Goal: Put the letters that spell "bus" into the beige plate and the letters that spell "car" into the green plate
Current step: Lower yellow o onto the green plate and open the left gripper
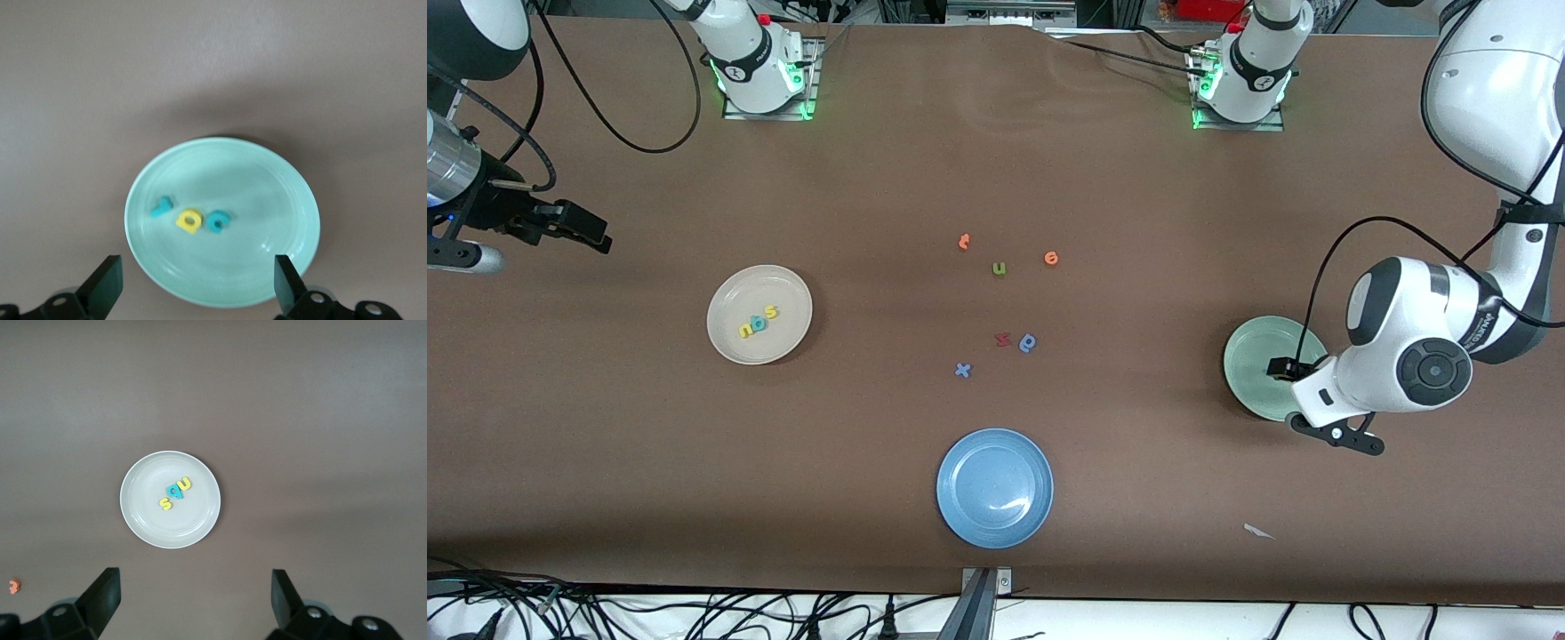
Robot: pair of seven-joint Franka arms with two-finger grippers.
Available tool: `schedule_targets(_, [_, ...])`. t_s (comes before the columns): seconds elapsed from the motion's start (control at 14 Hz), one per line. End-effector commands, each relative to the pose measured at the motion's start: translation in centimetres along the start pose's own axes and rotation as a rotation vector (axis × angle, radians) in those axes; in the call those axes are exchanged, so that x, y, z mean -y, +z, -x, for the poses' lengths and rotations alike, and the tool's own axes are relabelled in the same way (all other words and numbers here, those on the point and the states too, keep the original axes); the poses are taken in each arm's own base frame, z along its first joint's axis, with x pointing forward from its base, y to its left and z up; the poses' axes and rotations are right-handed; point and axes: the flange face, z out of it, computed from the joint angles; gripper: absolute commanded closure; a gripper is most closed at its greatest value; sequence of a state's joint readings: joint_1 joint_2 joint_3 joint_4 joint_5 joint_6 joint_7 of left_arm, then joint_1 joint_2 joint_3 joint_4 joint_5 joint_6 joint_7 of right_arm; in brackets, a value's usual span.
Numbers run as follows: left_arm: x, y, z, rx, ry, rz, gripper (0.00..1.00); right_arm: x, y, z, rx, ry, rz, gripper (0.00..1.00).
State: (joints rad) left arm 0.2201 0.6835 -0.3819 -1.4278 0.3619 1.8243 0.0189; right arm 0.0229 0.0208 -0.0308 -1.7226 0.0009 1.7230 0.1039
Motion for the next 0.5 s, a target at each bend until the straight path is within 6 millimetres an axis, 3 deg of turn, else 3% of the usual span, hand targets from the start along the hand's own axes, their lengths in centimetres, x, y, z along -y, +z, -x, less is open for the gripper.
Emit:
schedule_targets(0.0, [0.5, -2.2, 1.1, 0.019, -0.067, 0.003, 0.0, 0.0, -0.4, -0.7, -0.008, 0.001, 0.013, 0.0])
schedule_targets(0.21, [1.0, -6.4, 3.9, -0.011, -0.1, 0.045, 0.0, 0.0, -0.5, -0.7, -0.011, 0.0, 0.013, 0.0])
schedule_targets(0.43, [1.5, -10.7, 8.6, -0.051, -0.125, 0.096, 0.0, 0.0, -0.7, -0.9, -0.016, 0.0, 0.013, 0.0])
